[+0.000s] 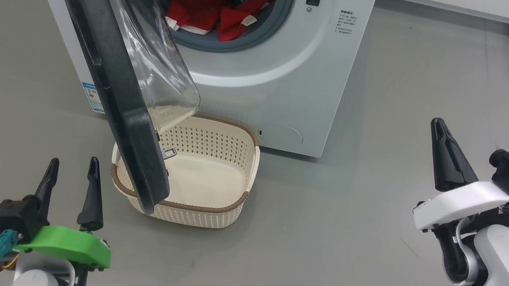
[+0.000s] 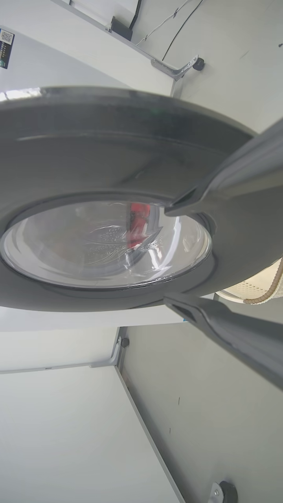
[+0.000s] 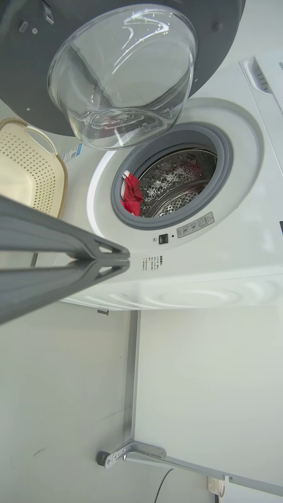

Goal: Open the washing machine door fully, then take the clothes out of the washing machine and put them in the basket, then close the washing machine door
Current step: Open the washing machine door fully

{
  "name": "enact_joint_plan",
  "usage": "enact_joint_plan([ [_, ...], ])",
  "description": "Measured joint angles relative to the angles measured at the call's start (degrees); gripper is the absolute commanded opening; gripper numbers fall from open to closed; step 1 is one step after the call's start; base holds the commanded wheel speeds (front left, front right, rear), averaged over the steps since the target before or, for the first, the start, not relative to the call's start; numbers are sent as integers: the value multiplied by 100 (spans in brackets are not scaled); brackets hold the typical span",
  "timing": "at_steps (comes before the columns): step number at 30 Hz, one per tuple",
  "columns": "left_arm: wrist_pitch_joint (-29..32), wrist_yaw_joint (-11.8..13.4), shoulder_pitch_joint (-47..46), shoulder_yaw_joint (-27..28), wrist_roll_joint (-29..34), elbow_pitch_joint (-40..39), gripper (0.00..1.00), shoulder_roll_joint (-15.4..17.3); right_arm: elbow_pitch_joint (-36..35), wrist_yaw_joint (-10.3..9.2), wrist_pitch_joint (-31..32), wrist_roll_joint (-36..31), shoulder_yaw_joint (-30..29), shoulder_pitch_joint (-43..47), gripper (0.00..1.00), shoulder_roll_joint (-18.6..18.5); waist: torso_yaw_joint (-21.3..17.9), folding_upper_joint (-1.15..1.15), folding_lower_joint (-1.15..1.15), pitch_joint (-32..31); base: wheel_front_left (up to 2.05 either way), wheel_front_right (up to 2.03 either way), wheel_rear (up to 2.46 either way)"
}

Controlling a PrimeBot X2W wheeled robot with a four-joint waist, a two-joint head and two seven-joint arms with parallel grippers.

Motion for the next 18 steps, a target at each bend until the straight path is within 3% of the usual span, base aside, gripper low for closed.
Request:
enact_joint_plan([
  [7,0,-93,37,-9,34,5,100,-2,-314,-112,0,-368,-523,673,0,111,-77,0,0,-44,0,0,0],
  [8,0,-97,37,-9,40,5,100,-3,-354,-112,0,-423,-568,759,4,140,-81,0,0,-44,0,0,0],
  [9,0,-108,37,-9,41,4,100,-4,-387,-114,0,-463,-614,840,36,168,-84,0,0,-44,0,0,0],
  [11,0,-142,38,-5,46,5,100,-4,-465,-113,0,-556,-659,984,58,218,-90,0,0,-41,0,0,0],
  [12,0,-142,38,-7,49,5,100,-4,-493,-114,0,-612,-666,1046,90,234,-92,0,0,-39,0,0,0],
  [13,0,-143,40,-5,49,5,100,-4,-516,-115,1,-691,-669,1110,100,237,-95,0,0,-36,0,0,0],
  [18,0,-151,48,2,57,14,100,-8,-614,-119,0,-955,-688,1384,100,254,-101,0,0,-21,0,0,0],
])
